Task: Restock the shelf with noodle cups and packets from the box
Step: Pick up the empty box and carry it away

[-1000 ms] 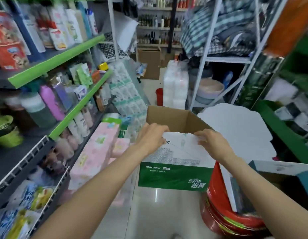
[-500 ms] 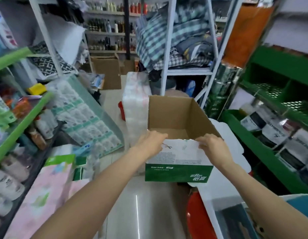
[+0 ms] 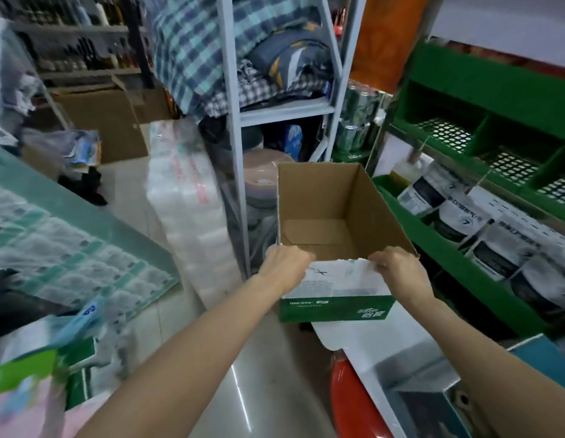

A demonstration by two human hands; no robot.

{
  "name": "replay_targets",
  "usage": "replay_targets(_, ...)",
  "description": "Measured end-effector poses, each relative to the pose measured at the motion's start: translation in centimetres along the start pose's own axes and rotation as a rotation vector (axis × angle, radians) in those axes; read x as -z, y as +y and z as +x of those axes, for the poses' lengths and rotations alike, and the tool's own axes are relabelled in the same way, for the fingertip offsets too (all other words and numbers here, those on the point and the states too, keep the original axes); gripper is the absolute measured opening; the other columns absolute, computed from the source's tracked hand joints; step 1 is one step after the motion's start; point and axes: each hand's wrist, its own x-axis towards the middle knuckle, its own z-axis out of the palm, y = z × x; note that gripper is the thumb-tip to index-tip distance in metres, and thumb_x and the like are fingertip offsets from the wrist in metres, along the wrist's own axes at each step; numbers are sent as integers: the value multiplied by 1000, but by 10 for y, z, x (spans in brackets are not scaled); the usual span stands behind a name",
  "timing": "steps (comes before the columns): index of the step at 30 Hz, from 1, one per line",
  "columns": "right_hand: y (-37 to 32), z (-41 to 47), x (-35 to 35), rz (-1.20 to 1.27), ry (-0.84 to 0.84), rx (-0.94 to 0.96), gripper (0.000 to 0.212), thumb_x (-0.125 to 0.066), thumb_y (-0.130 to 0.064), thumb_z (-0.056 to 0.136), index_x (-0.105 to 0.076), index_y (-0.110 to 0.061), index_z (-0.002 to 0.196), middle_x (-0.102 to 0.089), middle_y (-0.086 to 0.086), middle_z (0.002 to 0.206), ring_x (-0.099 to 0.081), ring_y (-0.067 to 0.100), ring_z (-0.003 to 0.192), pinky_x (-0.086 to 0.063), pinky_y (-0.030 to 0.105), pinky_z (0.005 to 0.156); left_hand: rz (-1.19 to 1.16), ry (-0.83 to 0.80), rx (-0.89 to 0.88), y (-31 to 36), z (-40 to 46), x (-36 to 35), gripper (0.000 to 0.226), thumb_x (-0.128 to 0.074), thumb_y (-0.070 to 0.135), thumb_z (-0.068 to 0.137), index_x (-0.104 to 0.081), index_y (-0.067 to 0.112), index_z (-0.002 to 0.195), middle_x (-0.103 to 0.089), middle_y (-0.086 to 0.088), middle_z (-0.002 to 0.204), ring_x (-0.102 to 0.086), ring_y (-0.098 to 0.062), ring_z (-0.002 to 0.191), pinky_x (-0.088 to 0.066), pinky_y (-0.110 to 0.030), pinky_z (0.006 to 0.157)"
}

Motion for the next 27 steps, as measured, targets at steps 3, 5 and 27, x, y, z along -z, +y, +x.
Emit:
replay_targets(3,23,19,-5,-11,-15,-18,36,-57,6,82,-72,-18,105,-64,10,91,-61,32,84,-44,33,63,26,-6,-18,12,28,-6,27,-48,-4,84,-59,16,100,-66,-9,88,-63,-30,87,-39,-33,67)
replay_targets(5,40,31,-9,-20,-48,-11,36,-57,5,83,-72,-19,105,-63,9,93,-61,32,88,-44,34,65,45,-19,-18,22,45,-8,26,-47,-4,85,-59,14,101,-67,-10,91,-63,-30,88,-36,-33,67)
replay_targets(27,177,71,-86,85,-203,63,23,-61,-18,89,-68,-14,110,-63,9,113,-56,29,103,-44,37,88,-291,-299,85,141,181,-107,20,-45,14,97,-61,20,107,-65,-6,95,-59,-21,76,-51,-28,69)
